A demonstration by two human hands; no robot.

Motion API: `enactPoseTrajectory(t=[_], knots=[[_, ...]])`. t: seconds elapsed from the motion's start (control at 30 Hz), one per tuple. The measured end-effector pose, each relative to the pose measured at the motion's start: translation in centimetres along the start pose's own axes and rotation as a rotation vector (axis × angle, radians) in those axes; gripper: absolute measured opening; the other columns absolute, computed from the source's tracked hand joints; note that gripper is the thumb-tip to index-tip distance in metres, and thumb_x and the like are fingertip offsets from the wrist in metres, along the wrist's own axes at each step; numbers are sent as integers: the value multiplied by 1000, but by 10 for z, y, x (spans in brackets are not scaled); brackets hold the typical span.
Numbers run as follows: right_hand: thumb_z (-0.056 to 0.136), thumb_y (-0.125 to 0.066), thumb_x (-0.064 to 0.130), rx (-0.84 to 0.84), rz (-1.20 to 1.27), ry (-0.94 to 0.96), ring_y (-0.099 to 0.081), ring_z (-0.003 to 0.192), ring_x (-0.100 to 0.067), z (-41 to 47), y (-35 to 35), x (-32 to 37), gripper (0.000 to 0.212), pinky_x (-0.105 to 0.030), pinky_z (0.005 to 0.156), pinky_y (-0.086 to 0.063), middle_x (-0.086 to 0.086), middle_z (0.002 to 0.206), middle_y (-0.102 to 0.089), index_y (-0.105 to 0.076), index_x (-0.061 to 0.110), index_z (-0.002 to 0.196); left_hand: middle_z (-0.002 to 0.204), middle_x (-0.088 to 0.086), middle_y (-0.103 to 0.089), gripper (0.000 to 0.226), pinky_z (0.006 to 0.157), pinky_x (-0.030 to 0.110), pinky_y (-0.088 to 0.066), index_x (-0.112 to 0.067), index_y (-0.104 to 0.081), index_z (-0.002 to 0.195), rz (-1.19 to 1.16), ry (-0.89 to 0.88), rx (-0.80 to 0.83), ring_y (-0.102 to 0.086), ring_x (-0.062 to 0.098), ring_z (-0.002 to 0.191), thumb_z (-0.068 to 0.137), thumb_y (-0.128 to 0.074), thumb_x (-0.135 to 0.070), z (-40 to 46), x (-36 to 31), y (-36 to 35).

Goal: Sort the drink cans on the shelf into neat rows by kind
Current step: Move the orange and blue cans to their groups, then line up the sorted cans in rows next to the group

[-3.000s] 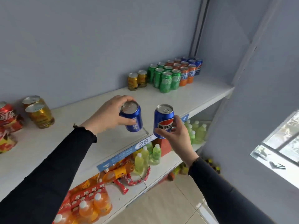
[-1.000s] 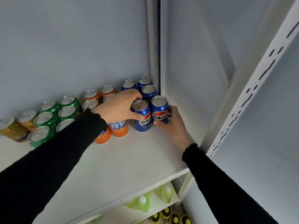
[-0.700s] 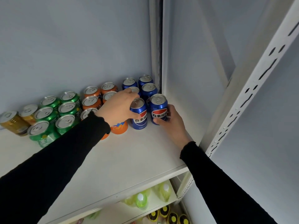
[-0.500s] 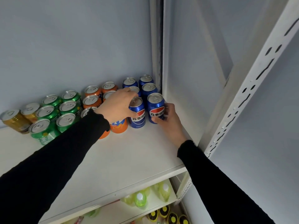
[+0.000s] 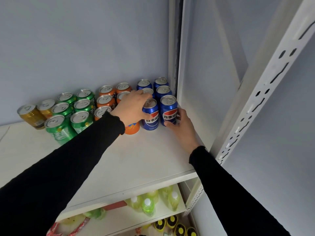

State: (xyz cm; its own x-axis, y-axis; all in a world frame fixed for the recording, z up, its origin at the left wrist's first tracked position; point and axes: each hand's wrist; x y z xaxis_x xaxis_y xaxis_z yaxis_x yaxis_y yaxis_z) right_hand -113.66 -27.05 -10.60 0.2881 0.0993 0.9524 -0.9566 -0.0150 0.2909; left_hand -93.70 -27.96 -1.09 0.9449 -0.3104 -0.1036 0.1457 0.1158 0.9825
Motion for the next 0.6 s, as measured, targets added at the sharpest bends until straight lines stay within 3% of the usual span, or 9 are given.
enactPoseTrajectory(t=[0.17,0.33,0.43,0.6], knots=[[87,-75,24,-55,-235,71,-47,122,-9,-32,7,10,65,-30,102,-43,7,136,-50,-40,22,143,137,7,-55,76,99,44,-39,-22,-43,146,74,11,-132,-46,29,124,82,-74,-47,-24,0,-3],[90,-69,32,-102,-610,270,-48,122,-17,-61,3,25,55,-36,102,-47,-1,135,-52,-44,20,138,135,3,-55,63,99,41,-41,-19,-53,136,7,-9,-300,-45,26,121,81,-76,-36,-69,7,11],[86,-73,29,-97,-669,357,-49,121,-24,-73,-19,44,56,-36,98,-46,-3,135,-54,-48,18,135,130,2,-57,55,94,46,-44,-18,-56,129,-32,8,-349,-49,27,115,80,-74,-32,-108,23,18],[86,-72,28,-30,-670,487,-50,112,-24,-102,-84,79,47,-35,92,-46,-3,124,-56,-54,17,128,131,-1,-56,54,99,38,-41,-19,-56,131,-61,109,-387,-47,23,117,83,-74,-35,-189,65,26]])
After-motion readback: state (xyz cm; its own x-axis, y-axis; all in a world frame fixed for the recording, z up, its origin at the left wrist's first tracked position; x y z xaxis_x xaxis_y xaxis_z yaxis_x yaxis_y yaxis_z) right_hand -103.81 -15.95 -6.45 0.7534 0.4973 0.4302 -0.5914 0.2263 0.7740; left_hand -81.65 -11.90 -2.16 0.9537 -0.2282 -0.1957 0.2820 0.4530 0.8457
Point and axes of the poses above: each hand's wrist, its own z-axis towards the middle knuckle, its own y-axis out of the back of the hand, x = y × z
